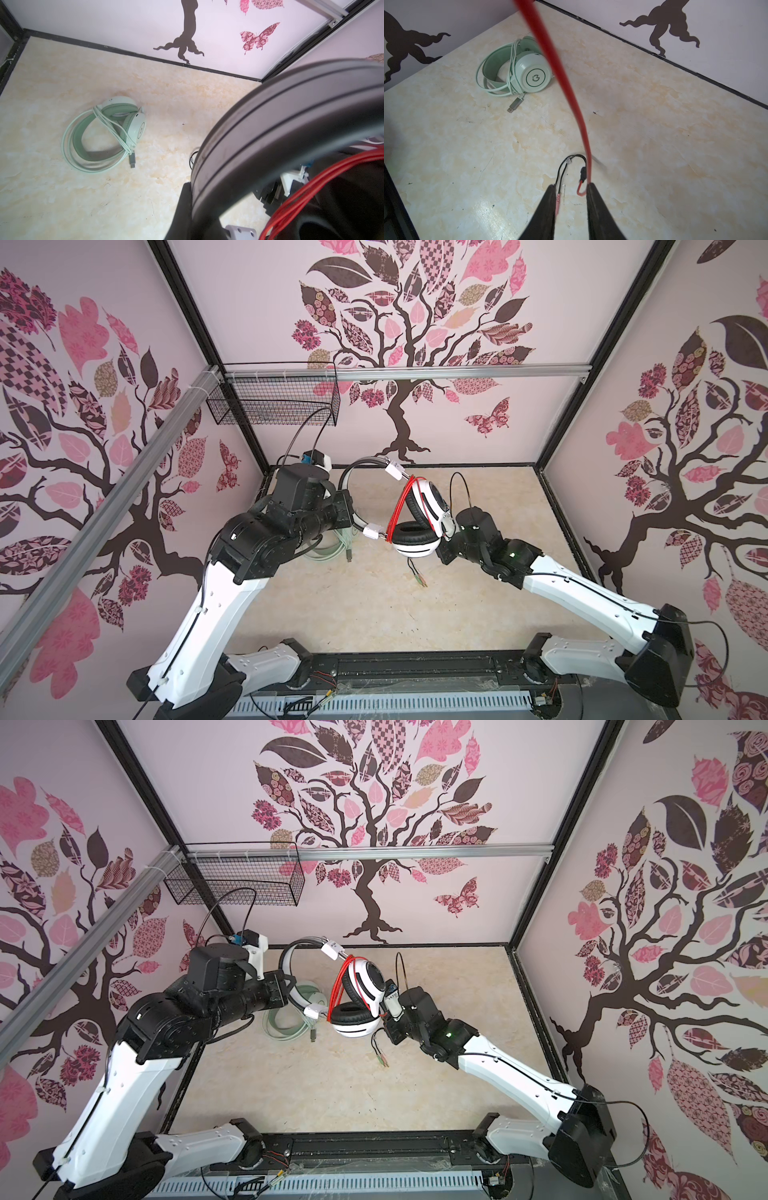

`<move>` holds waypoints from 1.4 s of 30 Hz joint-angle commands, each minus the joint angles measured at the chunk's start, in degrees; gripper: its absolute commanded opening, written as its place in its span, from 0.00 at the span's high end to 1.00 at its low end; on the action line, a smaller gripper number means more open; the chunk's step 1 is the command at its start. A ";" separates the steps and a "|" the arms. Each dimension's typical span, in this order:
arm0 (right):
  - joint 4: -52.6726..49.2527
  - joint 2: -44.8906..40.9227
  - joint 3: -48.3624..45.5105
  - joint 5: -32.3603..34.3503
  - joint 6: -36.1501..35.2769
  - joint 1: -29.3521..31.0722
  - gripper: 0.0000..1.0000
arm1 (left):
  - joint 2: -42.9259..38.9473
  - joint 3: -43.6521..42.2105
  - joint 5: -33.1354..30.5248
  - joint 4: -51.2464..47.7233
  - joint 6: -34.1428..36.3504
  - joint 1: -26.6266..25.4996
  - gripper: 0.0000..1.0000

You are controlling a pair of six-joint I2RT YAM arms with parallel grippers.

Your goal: Wrap the headphones

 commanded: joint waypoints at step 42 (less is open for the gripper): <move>10.04 -15.00 -27.89 -3.40 24.29 -0.21 0.40 | 12.26 23.05 0.18 6.89 -0.18 0.11 1.00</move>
